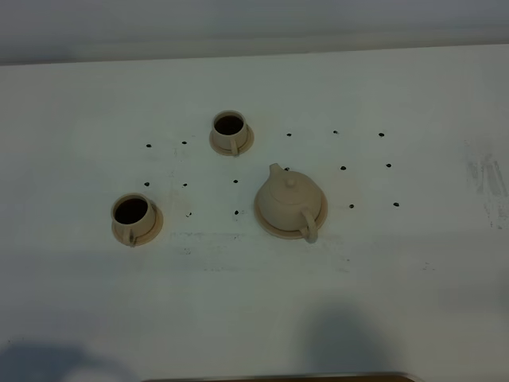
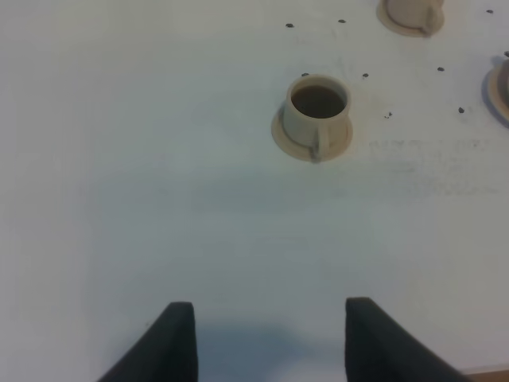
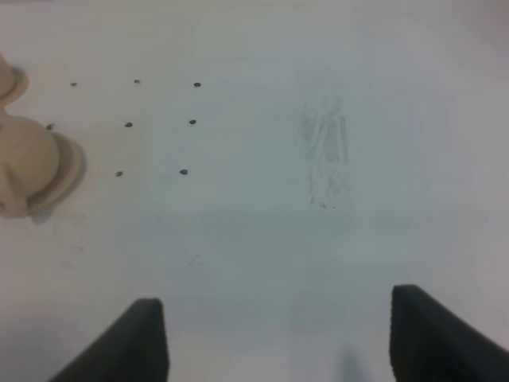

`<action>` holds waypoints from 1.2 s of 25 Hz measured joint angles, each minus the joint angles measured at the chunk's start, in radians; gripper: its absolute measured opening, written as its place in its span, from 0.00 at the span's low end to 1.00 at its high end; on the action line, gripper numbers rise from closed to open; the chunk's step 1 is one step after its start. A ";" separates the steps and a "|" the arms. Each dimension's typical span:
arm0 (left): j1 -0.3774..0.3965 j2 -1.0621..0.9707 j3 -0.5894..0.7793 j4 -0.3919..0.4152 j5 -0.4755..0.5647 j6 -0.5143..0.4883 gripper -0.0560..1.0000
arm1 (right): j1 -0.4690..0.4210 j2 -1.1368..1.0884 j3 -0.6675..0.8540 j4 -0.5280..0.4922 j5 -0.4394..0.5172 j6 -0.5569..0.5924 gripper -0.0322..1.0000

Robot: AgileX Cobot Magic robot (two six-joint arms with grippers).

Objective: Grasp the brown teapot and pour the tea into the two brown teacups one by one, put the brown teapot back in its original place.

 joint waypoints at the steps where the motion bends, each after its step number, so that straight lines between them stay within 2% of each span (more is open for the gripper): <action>1: 0.000 0.000 0.000 0.000 0.000 0.000 0.52 | 0.000 0.000 0.000 0.000 0.000 0.000 0.58; 24: -0.001 0.000 0.000 0.000 0.000 0.000 0.52 | 0.000 0.000 0.000 0.000 0.000 0.000 0.58; 30: -0.041 0.000 0.000 0.000 0.000 0.000 0.52 | 0.000 0.000 0.000 0.000 0.000 0.000 0.58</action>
